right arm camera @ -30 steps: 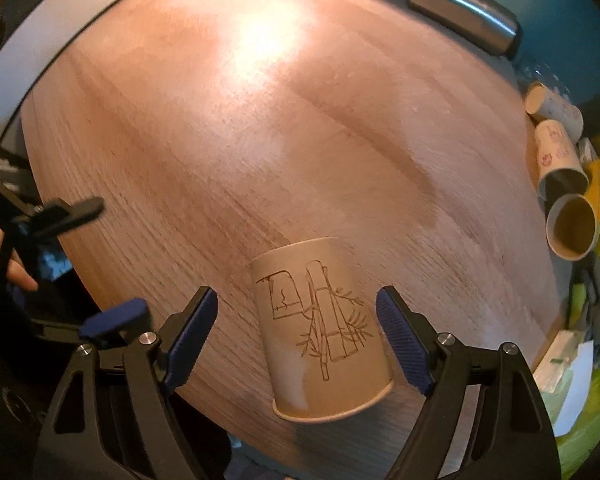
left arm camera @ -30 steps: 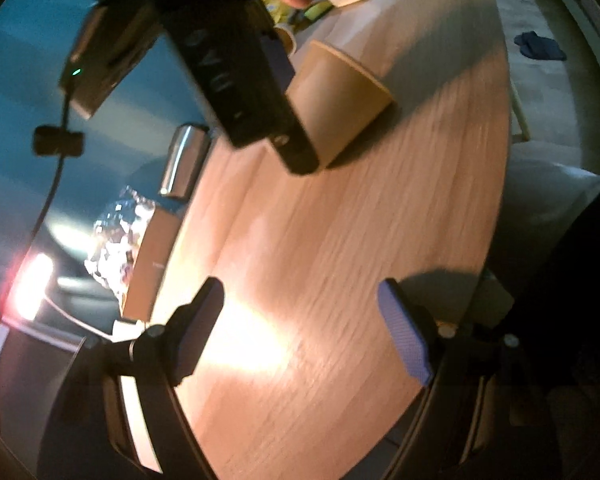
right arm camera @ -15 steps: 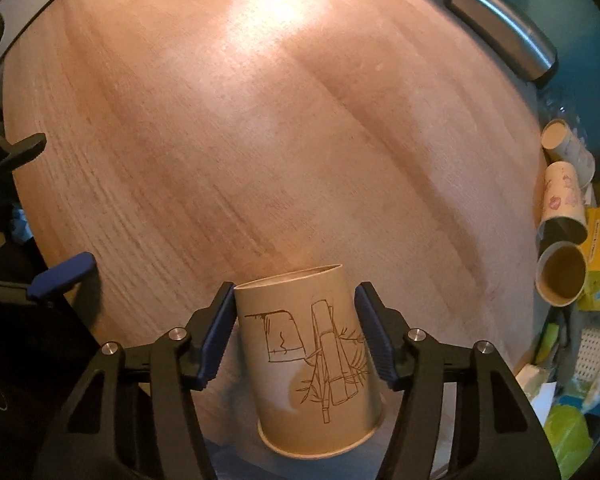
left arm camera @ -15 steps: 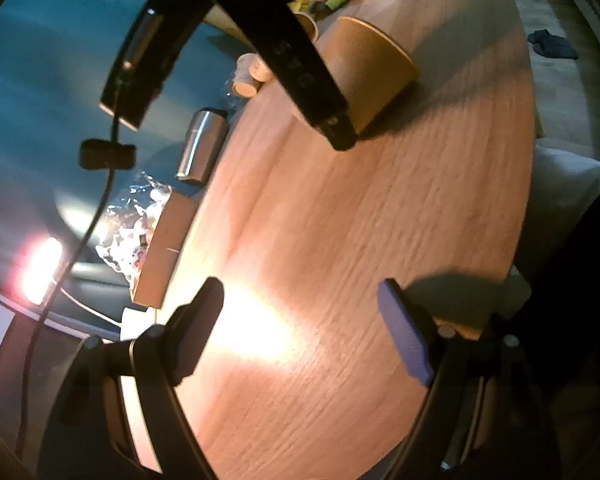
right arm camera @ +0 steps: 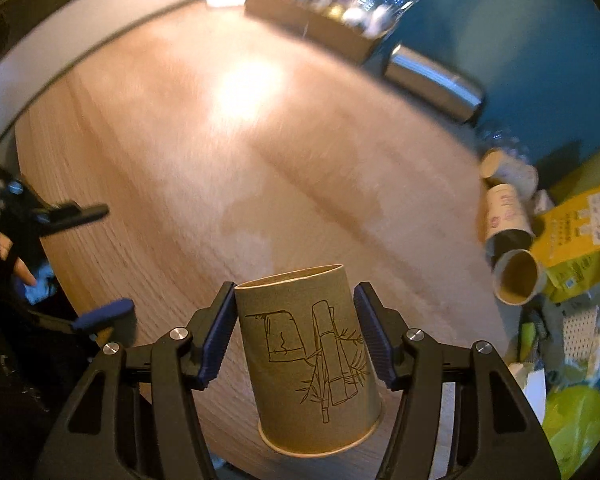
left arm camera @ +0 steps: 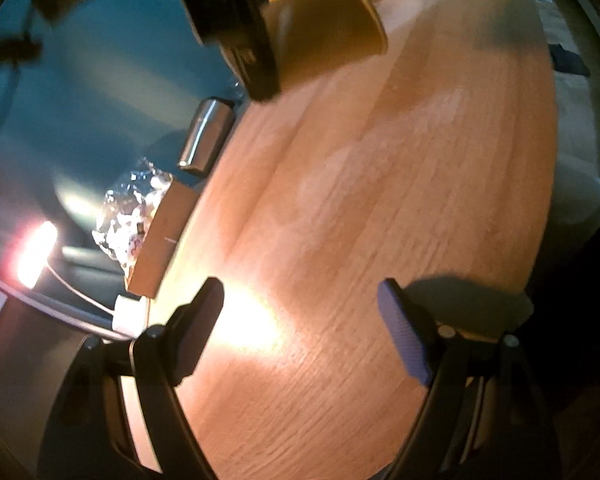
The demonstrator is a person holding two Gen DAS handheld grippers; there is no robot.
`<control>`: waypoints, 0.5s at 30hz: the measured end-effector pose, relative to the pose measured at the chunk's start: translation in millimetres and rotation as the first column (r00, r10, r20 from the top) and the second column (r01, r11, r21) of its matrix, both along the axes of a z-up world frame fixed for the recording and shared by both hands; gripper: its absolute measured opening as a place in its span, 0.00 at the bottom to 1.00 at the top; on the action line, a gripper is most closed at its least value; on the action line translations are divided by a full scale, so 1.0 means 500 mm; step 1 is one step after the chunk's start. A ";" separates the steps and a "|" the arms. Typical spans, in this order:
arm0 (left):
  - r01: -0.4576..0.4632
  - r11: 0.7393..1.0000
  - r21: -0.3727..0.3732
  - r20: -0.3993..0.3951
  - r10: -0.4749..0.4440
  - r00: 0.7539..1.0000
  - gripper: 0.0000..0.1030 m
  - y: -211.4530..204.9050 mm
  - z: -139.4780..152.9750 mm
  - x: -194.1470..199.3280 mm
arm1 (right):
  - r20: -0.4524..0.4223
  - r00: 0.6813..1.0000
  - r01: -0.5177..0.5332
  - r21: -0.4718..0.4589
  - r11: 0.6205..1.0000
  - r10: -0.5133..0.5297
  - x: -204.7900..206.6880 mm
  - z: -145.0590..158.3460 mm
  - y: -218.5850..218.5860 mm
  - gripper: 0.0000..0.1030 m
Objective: Flip cup upside down
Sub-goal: 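Carry the inverted cup with the right gripper and lower it to the table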
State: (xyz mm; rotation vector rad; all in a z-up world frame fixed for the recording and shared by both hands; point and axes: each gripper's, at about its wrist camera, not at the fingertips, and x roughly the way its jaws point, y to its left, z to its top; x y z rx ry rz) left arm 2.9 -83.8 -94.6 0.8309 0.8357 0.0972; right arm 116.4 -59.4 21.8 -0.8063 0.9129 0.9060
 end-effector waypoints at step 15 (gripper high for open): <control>-0.207 0.919 -0.335 -0.024 0.212 0.977 0.78 0.059 0.059 0.053 | 0.044 0.976 0.162 0.521 0.838 -0.215 -0.039 0.076 -0.198 0.61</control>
